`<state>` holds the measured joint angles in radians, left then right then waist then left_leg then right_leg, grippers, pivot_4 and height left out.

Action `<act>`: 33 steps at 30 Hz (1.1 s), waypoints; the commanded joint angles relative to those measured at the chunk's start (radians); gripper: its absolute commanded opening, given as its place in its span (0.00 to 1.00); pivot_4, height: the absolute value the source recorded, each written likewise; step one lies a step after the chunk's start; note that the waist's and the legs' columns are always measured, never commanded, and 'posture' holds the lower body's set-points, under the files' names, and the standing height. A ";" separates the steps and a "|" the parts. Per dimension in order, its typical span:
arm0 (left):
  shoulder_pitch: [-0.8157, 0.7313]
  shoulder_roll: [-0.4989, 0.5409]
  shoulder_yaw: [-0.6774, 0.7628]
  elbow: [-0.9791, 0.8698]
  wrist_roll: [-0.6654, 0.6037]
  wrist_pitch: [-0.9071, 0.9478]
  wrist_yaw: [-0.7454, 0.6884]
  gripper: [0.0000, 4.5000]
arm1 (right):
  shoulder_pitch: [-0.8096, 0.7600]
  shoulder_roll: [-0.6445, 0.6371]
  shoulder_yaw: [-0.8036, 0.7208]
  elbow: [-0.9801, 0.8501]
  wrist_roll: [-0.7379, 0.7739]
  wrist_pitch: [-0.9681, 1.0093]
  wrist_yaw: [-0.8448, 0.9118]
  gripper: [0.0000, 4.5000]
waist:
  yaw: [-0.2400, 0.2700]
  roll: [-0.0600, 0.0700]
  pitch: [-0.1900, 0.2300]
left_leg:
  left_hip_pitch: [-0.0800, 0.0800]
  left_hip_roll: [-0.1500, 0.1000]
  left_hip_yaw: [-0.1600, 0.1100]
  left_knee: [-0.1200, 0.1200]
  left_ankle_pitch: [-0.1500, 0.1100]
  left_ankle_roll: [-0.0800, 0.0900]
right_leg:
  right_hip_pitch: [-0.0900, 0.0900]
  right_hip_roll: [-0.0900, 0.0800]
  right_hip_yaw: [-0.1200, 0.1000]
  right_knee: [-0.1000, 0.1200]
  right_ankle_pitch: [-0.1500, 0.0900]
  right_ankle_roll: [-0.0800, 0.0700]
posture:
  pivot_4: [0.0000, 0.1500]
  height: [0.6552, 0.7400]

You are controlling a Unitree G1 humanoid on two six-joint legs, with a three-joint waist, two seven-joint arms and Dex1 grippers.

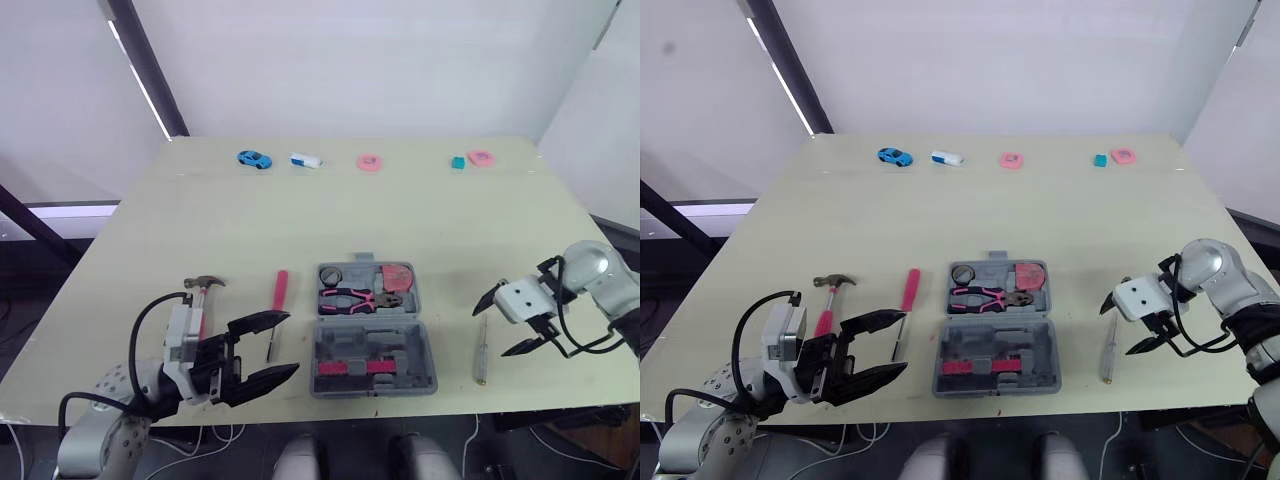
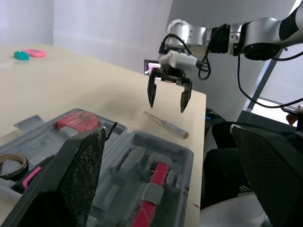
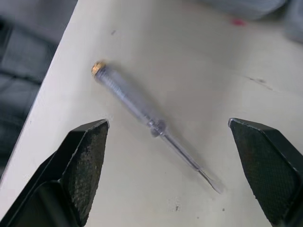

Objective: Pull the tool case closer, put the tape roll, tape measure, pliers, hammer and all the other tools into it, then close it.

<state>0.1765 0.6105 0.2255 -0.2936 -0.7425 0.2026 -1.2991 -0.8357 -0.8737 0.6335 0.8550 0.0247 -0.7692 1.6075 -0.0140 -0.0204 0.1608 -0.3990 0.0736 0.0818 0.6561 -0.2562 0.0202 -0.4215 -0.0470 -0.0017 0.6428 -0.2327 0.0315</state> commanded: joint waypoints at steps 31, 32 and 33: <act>0.021 -0.027 -0.012 -0.057 -0.005 -0.006 0.070 1.00 | 0.451 0.052 -0.525 -0.674 0.157 1.039 -0.480 0.00 | 0.009 0.003 0.001 | 0.002 0.000 -0.002 0.013 0.000 0.000 | 0.002 -0.002 -0.001 0.016 -0.001 -0.002 | 1.00 1.00; 0.016 -0.026 -0.012 -0.056 -0.007 -0.002 0.072 1.00 | 0.488 0.066 -0.554 -0.765 0.173 1.161 -0.543 0.00 | 0.007 0.003 0.001 | 0.002 0.000 -0.001 0.013 0.000 0.000 | 0.001 -0.002 0.000 0.016 -0.001 -0.002 | 1.00 1.00; 0.012 -0.024 -0.011 -0.056 -0.009 0.001 0.075 1.00 | 0.520 0.079 -0.577 -0.841 0.194 1.257 -0.591 0.00 | 0.004 0.003 0.001 | 0.002 0.000 -0.001 0.013 0.000 0.000 | 0.001 -0.002 0.000 0.016 -0.001 -0.002 | 1.00 1.00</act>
<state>0.1939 0.5833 0.2050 -0.3233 -0.7396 0.2067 -1.2292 -0.3188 -0.7972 0.1114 0.1309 0.1748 0.3522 1.0865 -0.0095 -0.0176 0.1615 -0.3970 0.0736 0.0801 0.6689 -0.2564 0.0199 -0.4205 -0.0491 -0.0022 0.6587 -0.2334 0.0300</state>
